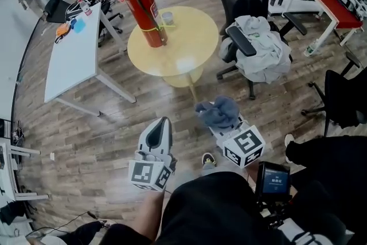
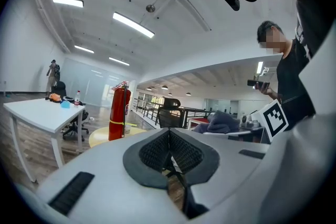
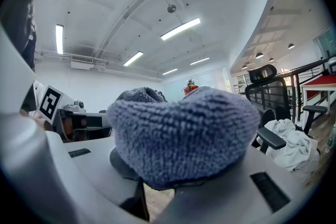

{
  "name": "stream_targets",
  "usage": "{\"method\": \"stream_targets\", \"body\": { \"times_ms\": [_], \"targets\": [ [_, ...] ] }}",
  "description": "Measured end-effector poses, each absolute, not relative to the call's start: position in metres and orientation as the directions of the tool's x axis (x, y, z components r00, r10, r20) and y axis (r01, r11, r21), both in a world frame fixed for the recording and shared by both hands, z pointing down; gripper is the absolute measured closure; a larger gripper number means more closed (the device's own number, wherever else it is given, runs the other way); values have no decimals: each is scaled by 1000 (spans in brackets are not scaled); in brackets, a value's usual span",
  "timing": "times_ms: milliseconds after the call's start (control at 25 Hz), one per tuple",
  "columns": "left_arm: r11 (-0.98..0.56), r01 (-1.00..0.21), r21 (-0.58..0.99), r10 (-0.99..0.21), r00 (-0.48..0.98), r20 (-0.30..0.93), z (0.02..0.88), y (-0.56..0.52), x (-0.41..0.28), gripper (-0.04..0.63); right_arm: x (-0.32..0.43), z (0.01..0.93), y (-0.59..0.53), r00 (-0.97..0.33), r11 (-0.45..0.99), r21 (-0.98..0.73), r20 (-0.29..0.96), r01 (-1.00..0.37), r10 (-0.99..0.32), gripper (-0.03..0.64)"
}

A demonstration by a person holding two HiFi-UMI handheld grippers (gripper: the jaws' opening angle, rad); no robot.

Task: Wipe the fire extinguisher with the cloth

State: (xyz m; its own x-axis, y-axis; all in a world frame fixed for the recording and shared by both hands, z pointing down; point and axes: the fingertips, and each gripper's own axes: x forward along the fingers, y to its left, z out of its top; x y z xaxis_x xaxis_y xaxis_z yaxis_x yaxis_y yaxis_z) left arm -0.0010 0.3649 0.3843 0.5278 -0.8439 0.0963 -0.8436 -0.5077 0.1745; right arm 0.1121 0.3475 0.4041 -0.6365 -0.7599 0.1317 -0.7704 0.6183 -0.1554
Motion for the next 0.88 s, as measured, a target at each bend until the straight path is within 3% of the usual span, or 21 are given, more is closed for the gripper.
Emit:
{"method": "stream_targets", "body": {
  "times_ms": [880],
  "targets": [
    [-512,-831,218,-832,542,114,403,209,-100,572,19,414,191,-617,600,-145,164,-787,-770,515]
  ]
}}
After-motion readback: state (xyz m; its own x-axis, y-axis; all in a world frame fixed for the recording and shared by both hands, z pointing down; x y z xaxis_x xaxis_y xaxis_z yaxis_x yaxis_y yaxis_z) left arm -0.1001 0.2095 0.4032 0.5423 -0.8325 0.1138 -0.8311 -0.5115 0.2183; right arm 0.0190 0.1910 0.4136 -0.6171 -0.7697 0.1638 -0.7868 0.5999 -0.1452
